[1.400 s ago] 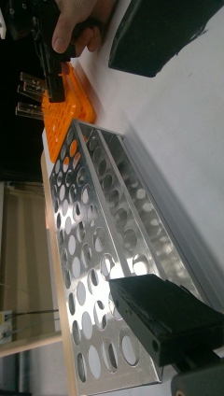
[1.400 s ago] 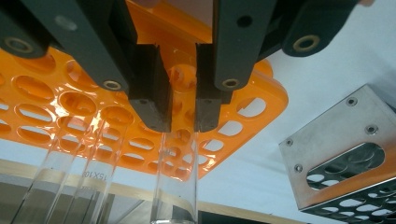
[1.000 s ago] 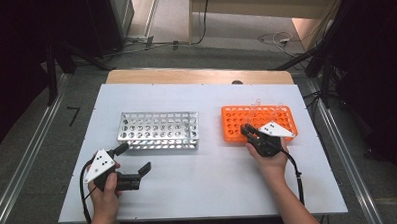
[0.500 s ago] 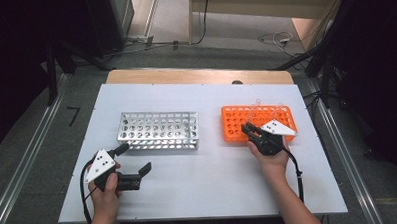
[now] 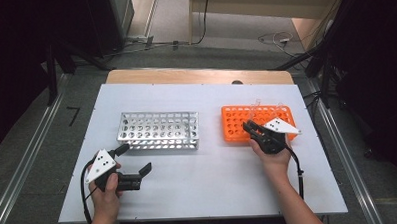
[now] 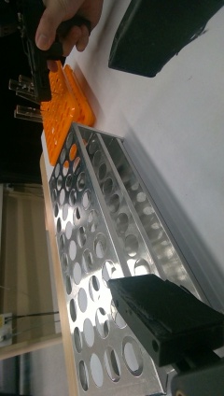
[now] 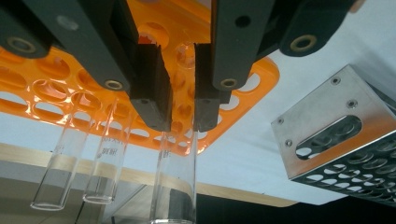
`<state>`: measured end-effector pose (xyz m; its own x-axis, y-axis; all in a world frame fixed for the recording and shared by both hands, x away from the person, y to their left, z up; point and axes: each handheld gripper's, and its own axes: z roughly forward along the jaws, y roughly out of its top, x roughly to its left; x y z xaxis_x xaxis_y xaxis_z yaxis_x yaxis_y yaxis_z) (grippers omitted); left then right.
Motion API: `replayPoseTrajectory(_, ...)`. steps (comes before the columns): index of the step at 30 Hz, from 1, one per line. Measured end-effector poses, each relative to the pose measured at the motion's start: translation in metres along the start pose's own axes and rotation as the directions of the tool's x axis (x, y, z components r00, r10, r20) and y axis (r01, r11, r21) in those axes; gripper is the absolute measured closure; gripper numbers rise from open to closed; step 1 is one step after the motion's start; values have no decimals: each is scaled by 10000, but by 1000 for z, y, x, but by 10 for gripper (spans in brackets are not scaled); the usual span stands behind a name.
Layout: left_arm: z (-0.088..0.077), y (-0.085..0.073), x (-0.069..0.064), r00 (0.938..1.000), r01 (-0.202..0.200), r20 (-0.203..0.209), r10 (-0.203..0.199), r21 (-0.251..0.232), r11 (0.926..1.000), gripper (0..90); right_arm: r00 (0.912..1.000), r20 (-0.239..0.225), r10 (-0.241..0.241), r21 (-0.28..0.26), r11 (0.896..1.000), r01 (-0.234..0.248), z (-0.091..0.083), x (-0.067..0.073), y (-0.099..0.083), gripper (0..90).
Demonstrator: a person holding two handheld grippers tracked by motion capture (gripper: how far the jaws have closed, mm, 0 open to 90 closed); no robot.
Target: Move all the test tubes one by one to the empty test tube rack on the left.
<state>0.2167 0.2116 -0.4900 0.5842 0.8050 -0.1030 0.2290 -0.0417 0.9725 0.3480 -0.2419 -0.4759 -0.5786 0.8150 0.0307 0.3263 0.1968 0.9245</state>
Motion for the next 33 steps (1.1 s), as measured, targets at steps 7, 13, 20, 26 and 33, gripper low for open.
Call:
replayPoseTrajectory(7,0,1,0,10000,-44,0,44,-16,10000,0,10000,17,84,-189,9998,-84,-5,-2,5,746)
replayPoseTrajectory(13,0,1,-1,10000,-67,3,67,-12,10000,0,9998,1,190,-398,9990,-190,-12,-6,10,746)
replayPoseTrajectory(20,0,1,-1,10000,-83,18,83,-25,10000,0,9996,-42,267,-580,9980,-269,-20,-7,17,746)
replayPoseTrajectory(26,-1,2,-2,9999,-106,3,106,-46,9999,0,9999,-60,113,-667,9977,-117,-27,-2,24,746)
replayPoseTrajectory(33,-1,4,-3,9998,-208,31,208,-58,9998,0,9996,-263,-44,-784,9969,23,-36,6,29,746)
